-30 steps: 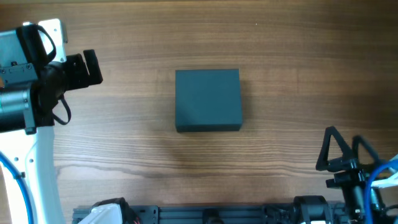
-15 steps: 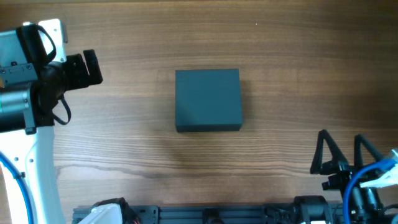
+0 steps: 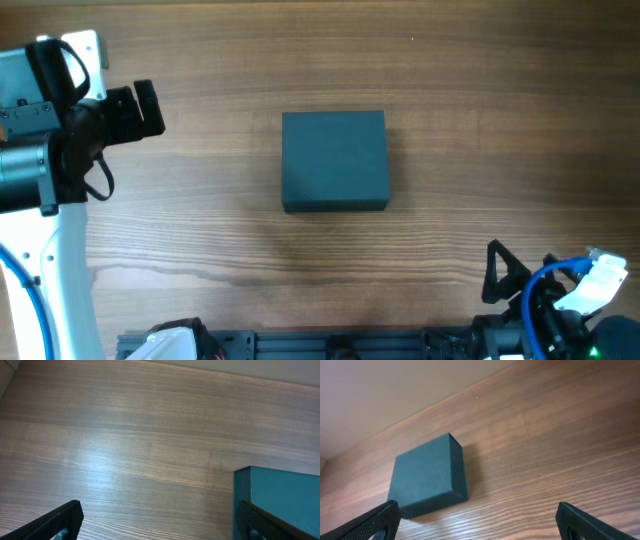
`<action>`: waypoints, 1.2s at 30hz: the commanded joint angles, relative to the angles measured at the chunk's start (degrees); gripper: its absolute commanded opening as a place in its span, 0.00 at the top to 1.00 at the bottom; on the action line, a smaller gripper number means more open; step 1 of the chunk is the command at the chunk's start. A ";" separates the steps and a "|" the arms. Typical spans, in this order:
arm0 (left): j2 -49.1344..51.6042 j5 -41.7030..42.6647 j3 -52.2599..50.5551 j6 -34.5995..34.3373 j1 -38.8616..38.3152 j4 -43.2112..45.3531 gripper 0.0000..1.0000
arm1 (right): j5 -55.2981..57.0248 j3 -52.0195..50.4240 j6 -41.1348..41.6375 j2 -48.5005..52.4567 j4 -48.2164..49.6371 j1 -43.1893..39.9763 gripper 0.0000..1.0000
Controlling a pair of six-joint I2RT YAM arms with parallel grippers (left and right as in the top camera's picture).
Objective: Pack container
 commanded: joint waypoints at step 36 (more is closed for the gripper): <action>-0.35 -0.55 0.17 1.14 0.33 0.15 0.00 | -1.31 0.98 19.43 -0.70 24.48 -0.22 0.00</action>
